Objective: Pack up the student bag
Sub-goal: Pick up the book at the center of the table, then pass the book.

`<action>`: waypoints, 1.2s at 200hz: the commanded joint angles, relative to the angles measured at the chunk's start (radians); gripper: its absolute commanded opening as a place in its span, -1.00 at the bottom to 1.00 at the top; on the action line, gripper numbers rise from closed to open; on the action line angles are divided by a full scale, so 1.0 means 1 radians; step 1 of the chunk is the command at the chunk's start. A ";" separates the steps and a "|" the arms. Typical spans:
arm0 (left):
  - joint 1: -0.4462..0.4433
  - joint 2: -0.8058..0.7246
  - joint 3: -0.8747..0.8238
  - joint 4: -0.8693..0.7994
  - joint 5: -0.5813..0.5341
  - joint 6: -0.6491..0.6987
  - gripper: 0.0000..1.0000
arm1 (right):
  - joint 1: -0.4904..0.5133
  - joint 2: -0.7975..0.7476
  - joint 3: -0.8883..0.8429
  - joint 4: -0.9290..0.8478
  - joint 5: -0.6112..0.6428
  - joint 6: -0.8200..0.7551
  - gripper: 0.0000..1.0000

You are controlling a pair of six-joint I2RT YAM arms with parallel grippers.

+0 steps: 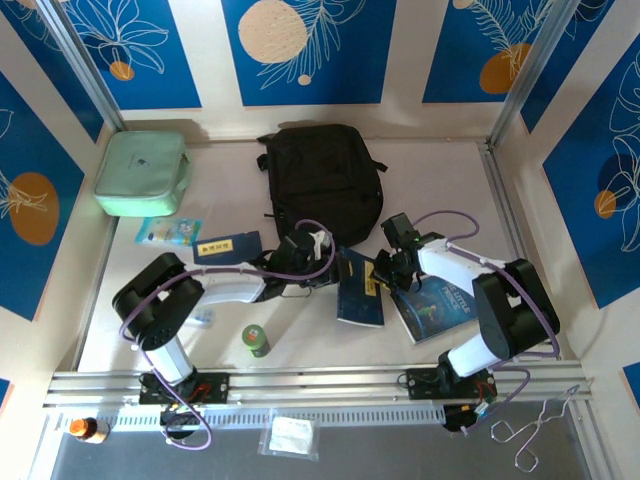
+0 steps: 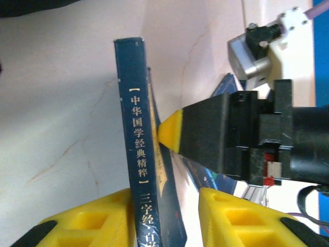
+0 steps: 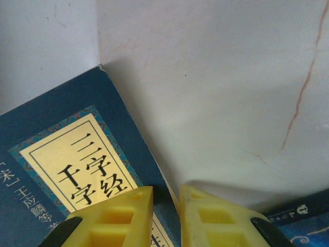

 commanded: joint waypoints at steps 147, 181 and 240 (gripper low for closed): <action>0.145 -0.199 0.288 -0.235 -0.187 0.260 -1.00 | -0.078 -0.320 0.003 0.312 -0.247 -0.024 0.38; 0.259 -0.205 0.277 -0.123 -0.207 0.058 -1.00 | -0.114 -0.308 -0.038 0.536 -0.438 0.065 0.51; 0.325 -0.172 0.185 0.150 -0.258 -0.274 -1.00 | -0.081 -0.177 -0.116 0.972 -0.564 0.379 0.78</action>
